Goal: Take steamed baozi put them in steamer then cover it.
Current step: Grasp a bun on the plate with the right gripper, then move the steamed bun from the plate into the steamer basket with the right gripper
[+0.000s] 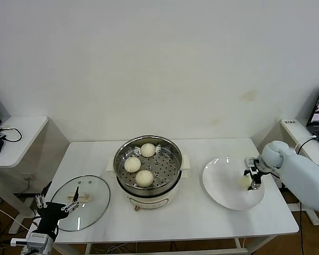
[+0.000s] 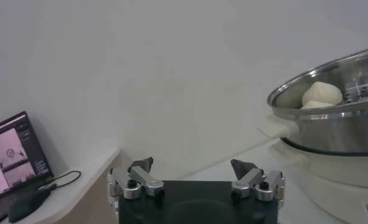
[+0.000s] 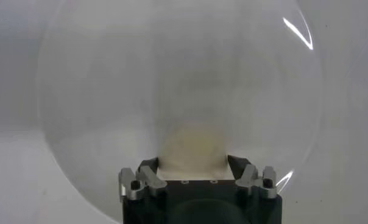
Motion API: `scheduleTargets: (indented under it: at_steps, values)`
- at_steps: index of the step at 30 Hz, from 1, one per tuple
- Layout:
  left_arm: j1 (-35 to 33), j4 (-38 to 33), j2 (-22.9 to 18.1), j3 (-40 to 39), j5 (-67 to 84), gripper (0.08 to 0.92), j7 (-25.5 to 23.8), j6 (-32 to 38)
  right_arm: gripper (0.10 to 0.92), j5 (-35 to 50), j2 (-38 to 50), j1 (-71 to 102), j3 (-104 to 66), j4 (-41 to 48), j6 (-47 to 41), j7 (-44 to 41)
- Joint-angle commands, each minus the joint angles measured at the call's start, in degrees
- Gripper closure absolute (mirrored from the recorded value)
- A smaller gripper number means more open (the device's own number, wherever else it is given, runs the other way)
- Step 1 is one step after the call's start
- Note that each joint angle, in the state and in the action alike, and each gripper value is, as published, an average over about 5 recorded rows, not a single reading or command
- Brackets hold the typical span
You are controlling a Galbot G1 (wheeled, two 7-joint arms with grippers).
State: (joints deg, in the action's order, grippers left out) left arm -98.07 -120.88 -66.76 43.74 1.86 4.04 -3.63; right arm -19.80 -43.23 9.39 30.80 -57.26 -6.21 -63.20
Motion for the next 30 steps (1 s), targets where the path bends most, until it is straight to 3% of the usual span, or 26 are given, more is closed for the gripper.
scheduleTargets:
  at_steps: [1, 16, 23, 30]
  values:
    - [-0.06, -0.07, -0.09, 0.01, 0.0, 0.177, 0.04, 0.09, 0.365, 1.5, 1.24, -2.47, 1.43, -1.8, -0.55, -0.93]
    - [0.75, -0.82, 0.63, -0.53, 0.08, 0.177, 0.0, -0.27, 0.387, 17.49, 7.5, -27.37, 20.08, -17.62, -7.4, -2.28]
    - [1.2, -0.6, 0.97, -0.86, 0.17, 0.177, 0.0, -0.33, 0.381, 25.16, 2.62, -43.27, 30.28, -22.23, -10.64, -1.21]
    - [1.31, 0.0, 0.96, -0.77, 0.29, 0.177, 0.06, -0.19, 0.38, 33.98, -4.08, -48.03, 34.54, -26.25, -15.54, 2.33]
